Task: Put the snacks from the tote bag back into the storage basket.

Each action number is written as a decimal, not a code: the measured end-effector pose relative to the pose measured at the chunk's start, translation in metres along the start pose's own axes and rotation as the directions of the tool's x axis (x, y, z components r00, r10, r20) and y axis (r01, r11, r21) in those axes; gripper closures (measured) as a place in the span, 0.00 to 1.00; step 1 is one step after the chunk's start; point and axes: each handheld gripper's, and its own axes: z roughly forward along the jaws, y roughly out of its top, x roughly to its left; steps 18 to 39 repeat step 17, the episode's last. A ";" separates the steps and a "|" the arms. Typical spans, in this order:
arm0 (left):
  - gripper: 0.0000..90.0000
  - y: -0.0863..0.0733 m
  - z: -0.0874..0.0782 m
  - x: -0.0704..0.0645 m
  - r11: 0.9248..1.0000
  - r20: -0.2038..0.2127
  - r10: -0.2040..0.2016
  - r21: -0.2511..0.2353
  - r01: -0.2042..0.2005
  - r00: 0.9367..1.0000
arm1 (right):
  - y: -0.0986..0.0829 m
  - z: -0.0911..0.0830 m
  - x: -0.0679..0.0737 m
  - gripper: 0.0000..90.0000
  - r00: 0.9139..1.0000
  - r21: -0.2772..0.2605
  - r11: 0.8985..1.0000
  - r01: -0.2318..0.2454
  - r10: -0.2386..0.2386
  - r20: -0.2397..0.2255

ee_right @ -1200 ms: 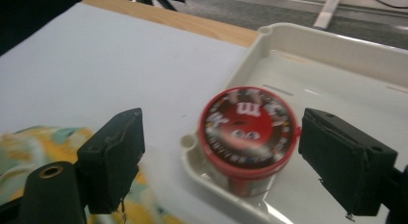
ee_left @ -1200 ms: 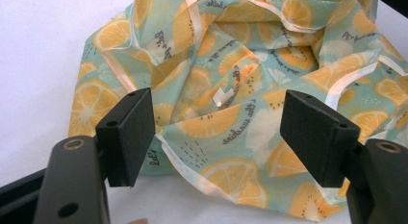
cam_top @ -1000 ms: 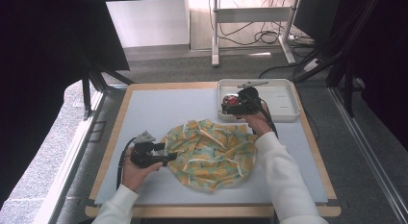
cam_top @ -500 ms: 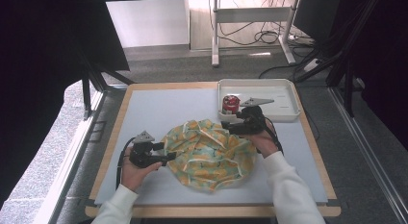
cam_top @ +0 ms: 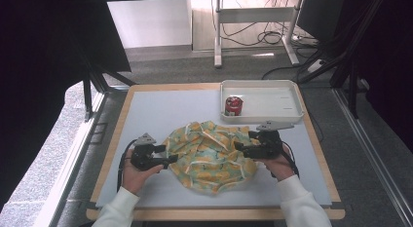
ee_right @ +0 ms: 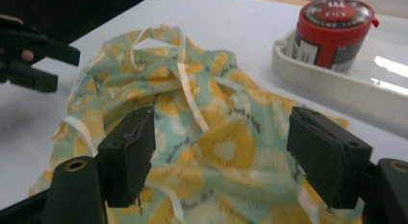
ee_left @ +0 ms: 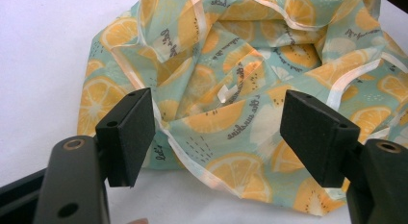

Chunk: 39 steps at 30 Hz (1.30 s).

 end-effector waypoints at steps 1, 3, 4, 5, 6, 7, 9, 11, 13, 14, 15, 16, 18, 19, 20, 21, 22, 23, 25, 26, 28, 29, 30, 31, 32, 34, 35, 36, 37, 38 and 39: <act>0.31 0.000 0.000 0.000 1.000 0.000 -0.001 -0.002 0.001 1.000 | -0.002 -0.002 0.000 0.28 1.000 0.002 1.000 0.004 -0.004 0.005; 0.31 0.000 -0.001 0.000 1.000 0.001 0.000 -0.004 0.000 1.000 | -0.005 -0.006 -0.001 0.28 1.000 -0.006 1.000 -0.001 0.001 0.006; 0.31 0.000 -0.001 0.000 1.000 -0.001 0.002 -0.003 -0.002 1.000 | -0.006 -0.007 -0.001 0.28 1.000 -0.007 1.000 -0.004 0.004 0.006; 0.31 0.000 -0.001 0.000 1.000 0.000 0.000 -0.003 0.000 1.000 | -0.007 -0.008 -0.002 0.28 1.000 -0.010 1.000 -0.007 0.007 0.008; 0.31 0.000 -0.001 0.000 1.000 0.001 -0.001 -0.003 0.001 1.000 | -0.007 -0.009 -0.002 0.28 1.000 -0.013 1.000 -0.007 0.007 0.006; 0.31 0.000 -0.001 0.000 1.000 0.000 0.003 -0.002 -0.003 1.000 | -0.008 -0.009 -0.002 0.28 1.000 -0.014 1.000 -0.007 0.008 0.004; 0.31 0.000 -0.001 0.000 1.000 -0.001 0.007 0.001 -0.007 1.000 | -0.008 -0.010 -0.002 0.28 1.000 -0.014 1.000 -0.003 0.003 0.004; 0.31 0.000 -0.001 0.000 1.000 -0.003 0.006 -0.002 -0.006 1.000 | -0.008 -0.010 -0.002 0.28 1.000 -0.016 1.000 0.001 -0.001 0.002; 0.31 0.000 -0.002 0.000 1.000 -0.001 0.007 -0.004 -0.007 1.000 | -0.008 -0.011 -0.002 0.28 1.000 -0.024 1.000 0.002 -0.002 0.005; 0.31 0.001 -0.003 0.000 1.000 -0.004 0.012 -0.003 -0.012 1.000 | -0.009 -0.011 -0.002 0.28 1.000 -0.024 1.000 0.001 -0.001 0.005; 0.31 0.001 -0.004 -0.001 1.000 -0.012 0.018 -0.003 -0.018 1.000 | -0.009 -0.011 -0.002 0.28 1.000 -0.027 1.000 0.002 -0.002 0.006; 0.31 0.001 -0.004 -0.001 1.000 -0.015 0.020 -0.006 -0.020 1.000 | -0.009 -0.012 -0.002 0.28 1.000 -0.033 0.999 0.003 -0.003 0.008; 0.31 0.001 -0.005 -0.001 1.000 -0.015 0.021 -0.007 -0.021 1.000 | -0.010 -0.013 -0.002 0.28 1.000 -0.036 0.999 0.004 -0.004 0.007; 0.31 0.001 -0.005 -0.001 1.000 -0.015 0.021 -0.007 -0.021 1.000 | -0.010 -0.013 -0.002 0.28 1.000 -0.036 0.999 0.004 -0.004 0.007; 0.31 0.001 -0.005 -0.001 1.000 -0.015 0.021 -0.007 -0.021 1.000 | -0.010 -0.013 -0.002 0.28 1.000 -0.036 0.999 0.004 -0.004 0.007; 0.31 0.001 -0.005 -0.001 1.000 -0.015 0.021 -0.007 -0.021 1.000 | -0.010 -0.013 -0.002 0.28 1.000 -0.036 0.999 0.004 -0.004 0.007; 0.31 0.001 -0.005 -0.001 1.000 -0.015 0.021 -0.007 -0.021 1.000 | -0.010 -0.013 -0.002 0.28 1.000 -0.036 0.999 0.004 -0.004 0.007; 0.31 0.001 -0.005 -0.001 1.000 -0.015 0.021 -0.007 -0.021 1.000 | -0.010 -0.013 -0.002 0.28 1.000 -0.036 0.999 0.004 -0.004 0.007; 0.31 0.001 -0.005 -0.001 1.000 -0.015 0.021 -0.007 -0.021 1.000 | -0.010 -0.013 -0.002 0.28 1.000 -0.036 0.999 0.004 -0.004 0.007; 0.31 0.001 -0.005 -0.001 1.000 -0.015 0.021 -0.007 -0.021 1.000 | -0.010 -0.013 -0.002 0.28 1.000 -0.036 0.999 0.004 -0.004 0.007; 0.31 0.001 -0.005 -0.001 1.000 -0.015 0.021 -0.007 -0.021 1.000 | -0.010 -0.013 -0.002 0.28 1.000 -0.036 0.999 0.004 -0.004 0.007; 0.31 0.001 -0.005 -0.001 1.000 -0.015 0.021 -0.007 -0.021 1.000 | -0.010 -0.013 -0.002 0.28 1.000 -0.036 0.999 0.004 -0.004 0.007; 0.31 0.001 -0.005 -0.001 1.000 -0.015 0.021 -0.007 -0.021 1.000 | -0.010 -0.013 -0.002 0.28 1.000 -0.036 0.999 0.004 -0.004 0.007; 0.31 0.001 -0.005 -0.001 1.000 -0.015 0.021 -0.007 -0.021 1.000 | -0.010 -0.013 -0.002 0.28 1.000 -0.036 0.999 0.004 -0.004 0.007; 0.31 0.001 -0.005 -0.001 1.000 -0.015 0.021 -0.007 -0.021 1.000 | -0.010 -0.013 -0.002 0.28 1.000 -0.036 0.999 0.004 -0.004 0.007; 0.31 0.001 -0.005 -0.001 1.000 -0.015 0.021 -0.007 -0.021 1.000 | -0.010 -0.013 -0.002 0.28 1.000 -0.036 0.999 0.004 -0.004 0.007; 0.31 0.001 -0.005 -0.001 1.000 -0.015 0.021 -0.007 -0.021 1.000 | -0.010 -0.013 -0.002 0.28 1.000 -0.036 0.999 0.004 -0.004 0.007; 0.31 0.001 -0.005 -0.001 1.000 -0.015 0.021 -0.007 -0.021 1.000 | -0.010 -0.013 -0.002 0.28 1.000 -0.036 0.999 0.004 -0.004 0.007; 0.31 0.001 -0.005 -0.001 1.000 -0.015 0.021 -0.007 -0.021 1.000 | -0.010 -0.013 -0.002 0.28 1.000 -0.036 0.999 0.004 -0.004 0.007; 0.31 0.001 -0.005 -0.001 1.000 -0.015 0.021 -0.007 -0.021 1.000 | -0.010 -0.013 -0.002 0.28 1.000 -0.036 0.999 0.004 -0.004 0.007; 0.31 0.001 -0.005 -0.001 1.000 -0.015 0.021 -0.007 -0.021 1.000 | -0.010 -0.013 -0.002 0.28 1.000 -0.036 0.999 0.004 -0.004 0.007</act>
